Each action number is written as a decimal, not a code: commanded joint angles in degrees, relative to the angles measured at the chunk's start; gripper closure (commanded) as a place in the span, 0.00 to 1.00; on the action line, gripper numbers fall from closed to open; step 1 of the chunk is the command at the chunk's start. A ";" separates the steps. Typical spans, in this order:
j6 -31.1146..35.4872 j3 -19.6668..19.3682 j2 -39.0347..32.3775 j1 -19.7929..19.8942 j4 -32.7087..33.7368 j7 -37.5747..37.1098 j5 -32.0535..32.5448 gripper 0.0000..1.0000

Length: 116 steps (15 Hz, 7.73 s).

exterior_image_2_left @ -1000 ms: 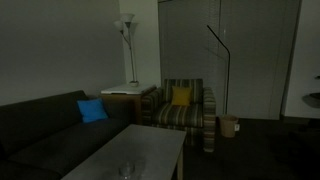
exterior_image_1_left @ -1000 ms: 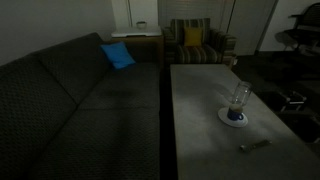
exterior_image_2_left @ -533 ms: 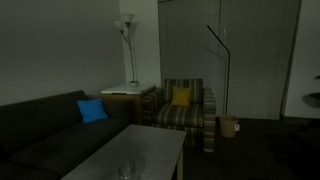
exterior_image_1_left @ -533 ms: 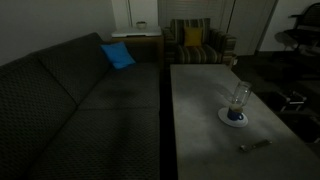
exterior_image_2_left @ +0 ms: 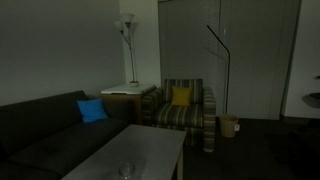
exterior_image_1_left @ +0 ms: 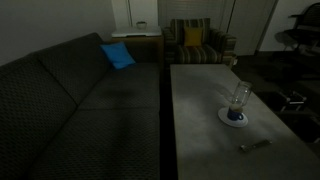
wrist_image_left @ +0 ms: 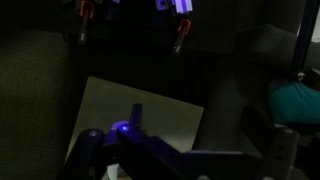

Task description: Remove the blue mug from the white plate and put it on the table

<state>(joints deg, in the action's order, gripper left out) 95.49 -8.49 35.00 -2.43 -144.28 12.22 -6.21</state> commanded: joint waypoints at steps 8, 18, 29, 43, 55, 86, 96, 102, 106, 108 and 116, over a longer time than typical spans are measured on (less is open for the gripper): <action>3.27 0.76 -9.23 -0.09 0.46 6.59 0.20 0.00; 3.65 1.52 -10.93 0.26 0.16 8.18 -0.22 0.00; 16.15 1.08 -22.36 -0.59 6.30 12.61 -2.33 0.00; 22.54 2.05 -28.49 0.95 8.09 15.58 -3.52 0.00; 37.35 3.17 -44.48 4.02 15.09 24.51 -11.22 0.00; 37.51 11.70 -72.36 13.76 36.25 22.51 -10.20 0.00; 38.42 11.71 -73.23 13.23 36.43 18.62 -7.77 0.00; 38.72 13.27 -80.24 13.84 44.41 16.31 -7.89 0.00; 35.33 14.46 -87.96 14.06 54.55 16.42 -7.03 0.00; 33.29 13.56 -92.07 12.77 60.09 14.27 -5.11 0.00; 33.33 14.27 -94.10 11.75 61.82 11.44 -2.35 0.00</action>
<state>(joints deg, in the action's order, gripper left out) 127.49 4.95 -59.11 9.64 -81.82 24.95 -9.57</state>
